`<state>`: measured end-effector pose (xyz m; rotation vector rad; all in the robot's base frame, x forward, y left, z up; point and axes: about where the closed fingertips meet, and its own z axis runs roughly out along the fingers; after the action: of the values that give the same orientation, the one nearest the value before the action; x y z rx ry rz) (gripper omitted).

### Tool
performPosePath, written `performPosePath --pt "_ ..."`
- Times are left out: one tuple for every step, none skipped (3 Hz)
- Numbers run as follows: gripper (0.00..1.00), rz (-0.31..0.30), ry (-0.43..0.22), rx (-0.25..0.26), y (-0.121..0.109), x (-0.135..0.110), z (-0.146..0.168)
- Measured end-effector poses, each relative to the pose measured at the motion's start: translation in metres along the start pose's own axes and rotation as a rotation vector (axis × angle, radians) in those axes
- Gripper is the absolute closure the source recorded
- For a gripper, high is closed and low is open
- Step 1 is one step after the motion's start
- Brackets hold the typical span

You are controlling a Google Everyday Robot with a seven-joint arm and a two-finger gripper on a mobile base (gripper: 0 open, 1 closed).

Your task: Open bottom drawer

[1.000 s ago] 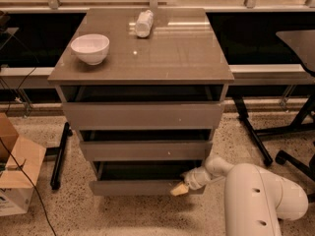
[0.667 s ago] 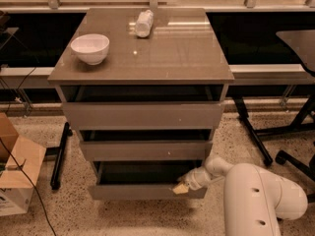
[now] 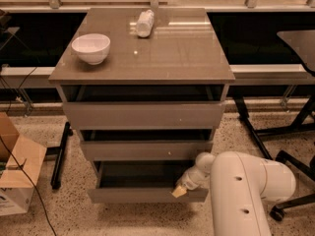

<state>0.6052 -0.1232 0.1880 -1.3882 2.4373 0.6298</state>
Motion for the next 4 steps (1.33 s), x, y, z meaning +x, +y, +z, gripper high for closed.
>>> performPosePath --pt "0.09 0.0 0.0 0.0 0.0 0.0 0.0" --pt "0.0 0.0 0.0 0.0 0.0 0.0 0.0" --pt "0.0 -0.017 0.071 -0.038 0.006 0.009 0.01" --pt "0.02 -0.049 0.234 -0.146 0.036 0.041 0.022"
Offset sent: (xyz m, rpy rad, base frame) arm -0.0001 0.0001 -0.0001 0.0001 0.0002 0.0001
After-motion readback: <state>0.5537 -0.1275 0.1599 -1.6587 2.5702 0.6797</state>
